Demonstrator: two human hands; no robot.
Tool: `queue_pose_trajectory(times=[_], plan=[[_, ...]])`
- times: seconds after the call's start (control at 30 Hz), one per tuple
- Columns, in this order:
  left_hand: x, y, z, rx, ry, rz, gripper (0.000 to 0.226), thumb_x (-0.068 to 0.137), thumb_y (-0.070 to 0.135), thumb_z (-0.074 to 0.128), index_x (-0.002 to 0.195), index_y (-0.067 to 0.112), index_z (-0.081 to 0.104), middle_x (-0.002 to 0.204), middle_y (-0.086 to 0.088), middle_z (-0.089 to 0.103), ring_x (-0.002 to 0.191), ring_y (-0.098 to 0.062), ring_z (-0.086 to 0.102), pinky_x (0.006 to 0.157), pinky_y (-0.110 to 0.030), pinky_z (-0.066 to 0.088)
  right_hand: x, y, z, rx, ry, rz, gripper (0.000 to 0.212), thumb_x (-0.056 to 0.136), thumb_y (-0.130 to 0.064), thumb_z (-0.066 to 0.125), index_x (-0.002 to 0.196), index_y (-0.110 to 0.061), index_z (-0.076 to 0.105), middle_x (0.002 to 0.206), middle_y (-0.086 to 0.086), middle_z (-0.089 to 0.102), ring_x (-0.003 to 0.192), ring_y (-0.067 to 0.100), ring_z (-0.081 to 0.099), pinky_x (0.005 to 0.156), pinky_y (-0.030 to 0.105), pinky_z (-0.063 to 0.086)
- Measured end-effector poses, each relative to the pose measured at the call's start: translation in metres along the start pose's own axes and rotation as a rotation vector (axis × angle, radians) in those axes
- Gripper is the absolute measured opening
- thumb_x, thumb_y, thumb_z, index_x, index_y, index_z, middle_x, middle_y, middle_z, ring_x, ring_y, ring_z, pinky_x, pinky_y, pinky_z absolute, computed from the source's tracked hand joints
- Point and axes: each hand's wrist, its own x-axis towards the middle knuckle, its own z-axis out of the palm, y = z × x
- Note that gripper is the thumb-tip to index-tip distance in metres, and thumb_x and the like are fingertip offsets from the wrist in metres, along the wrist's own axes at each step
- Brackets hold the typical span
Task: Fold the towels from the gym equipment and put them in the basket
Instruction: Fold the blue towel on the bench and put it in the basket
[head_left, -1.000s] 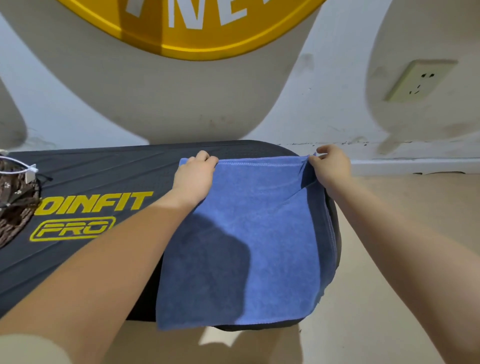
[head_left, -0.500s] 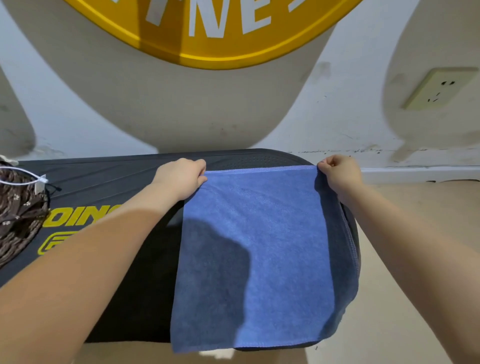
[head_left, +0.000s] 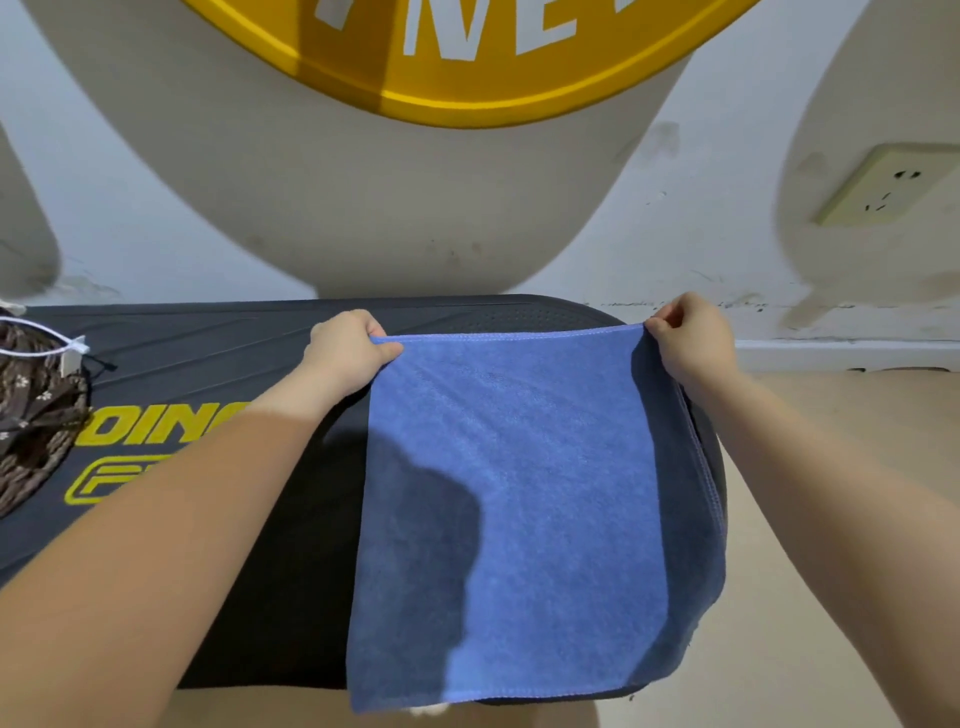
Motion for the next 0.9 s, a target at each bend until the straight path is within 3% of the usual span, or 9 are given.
queue_pose_trajectory(times=[0.1, 0.2, 0.37, 0.5, 0.57, 0.63, 0.7, 0.77, 0.9], plan=[[-0.002, 0.0, -0.01, -0.082, -0.053, 0.04, 0.027, 0.086, 0.022, 0.063, 0.063, 0.016, 0.049, 0.071, 0.001, 0.052, 0.075, -0.019, 0.047, 0.06, -0.028, 0.034, 0.001, -0.008, -0.008, -0.072, -0.044, -0.048, 0.008, 0.09, -0.01, 0.049, 0.083, -0.012, 0.05, 0.088, 0.004, 0.055, 0.086, 0.022, 0.048, 0.072, 0.029, 0.033], [0.001, -0.006, -0.028, -0.413, -0.077, -0.035, 0.024, 0.084, 0.012, 0.065, 0.066, 0.014, 0.05, 0.066, -0.003, 0.052, 0.065, -0.017, 0.048, 0.061, -0.024, 0.039, 0.004, -0.018, -0.007, 0.042, -0.021, -0.051, 0.024, 0.088, -0.008, 0.051, 0.068, -0.019, 0.045, 0.077, 0.005, 0.056, 0.071, 0.021, 0.053, 0.07, 0.031, 0.038], [0.015, -0.001, -0.053, -0.74, 0.021, -0.142, 0.03, 0.084, 0.001, 0.061, 0.066, 0.016, 0.044, 0.047, 0.003, 0.052, 0.041, -0.006, 0.05, 0.039, -0.014, 0.039, 0.015, -0.043, 0.013, 0.483, -0.06, 0.13, 0.024, 0.089, 0.001, 0.049, 0.073, -0.015, 0.043, 0.069, 0.005, 0.049, 0.029, 0.002, 0.051, 0.036, 0.015, 0.042], [0.035, -0.013, -0.056, -0.508, 0.276, -0.091, 0.022, 0.082, 0.002, 0.064, 0.077, 0.016, 0.048, 0.065, 0.001, 0.044, 0.059, -0.018, 0.045, 0.055, -0.023, 0.037, 0.025, -0.065, 0.034, 0.535, -0.092, 0.122, 0.02, 0.09, 0.005, 0.045, 0.08, -0.012, 0.042, 0.073, 0.005, 0.049, 0.034, 0.004, 0.058, 0.04, 0.015, 0.048], [0.039, -0.017, -0.053, -0.328, 0.347, -0.024, 0.019, 0.085, 0.003, 0.06, 0.099, 0.011, 0.05, 0.067, 0.0, 0.044, 0.071, -0.023, 0.047, 0.064, -0.029, 0.037, 0.032, -0.072, 0.04, 0.482, -0.069, 0.085, 0.022, 0.09, 0.005, 0.043, 0.079, -0.014, 0.043, 0.075, 0.008, 0.051, 0.037, 0.003, 0.059, 0.045, 0.017, 0.051], [0.036, -0.017, -0.046, -0.158, 0.405, 0.04, 0.038, 0.088, 0.005, 0.055, 0.124, 0.008, 0.043, 0.091, -0.009, 0.053, 0.094, -0.03, 0.051, 0.079, -0.033, 0.039, 0.036, -0.076, 0.045, 0.396, -0.051, 0.034, 0.016, 0.09, 0.005, 0.043, 0.092, -0.009, 0.051, 0.084, 0.012, 0.058, 0.058, 0.01, 0.067, 0.066, 0.029, 0.057], [0.027, -0.014, -0.037, 0.043, 0.452, 0.103, 0.053, 0.089, 0.011, 0.053, 0.138, 0.009, 0.031, 0.128, -0.017, 0.045, 0.121, -0.035, 0.041, 0.098, -0.043, 0.032, 0.032, -0.076, 0.045, 0.186, -0.046, -0.035, 0.027, 0.09, 0.001, 0.048, 0.116, -0.004, 0.053, 0.111, 0.014, 0.06, 0.097, 0.026, 0.063, 0.091, 0.038, 0.049], [0.013, -0.014, -0.025, 0.078, 0.399, 0.177, 0.06, 0.09, 0.016, 0.053, 0.143, 0.01, 0.025, 0.138, -0.015, 0.038, 0.128, -0.033, 0.035, 0.104, -0.046, 0.025, 0.016, -0.069, 0.039, 0.03, -0.039, -0.116, 0.031, 0.088, -0.002, 0.051, 0.119, -0.004, 0.053, 0.119, 0.013, 0.058, 0.108, 0.03, 0.056, 0.086, 0.03, 0.042], [-0.024, -0.022, 0.0, 0.095, 0.224, 0.302, 0.067, 0.089, 0.037, 0.048, 0.145, 0.01, 0.023, 0.145, -0.011, 0.037, 0.134, -0.027, 0.033, 0.109, -0.04, 0.023, -0.027, -0.043, 0.02, -0.167, -0.133, -0.148, 0.015, 0.087, -0.009, 0.055, 0.1, -0.005, 0.062, 0.097, 0.009, 0.065, 0.092, 0.026, 0.058, 0.072, 0.027, 0.037]])
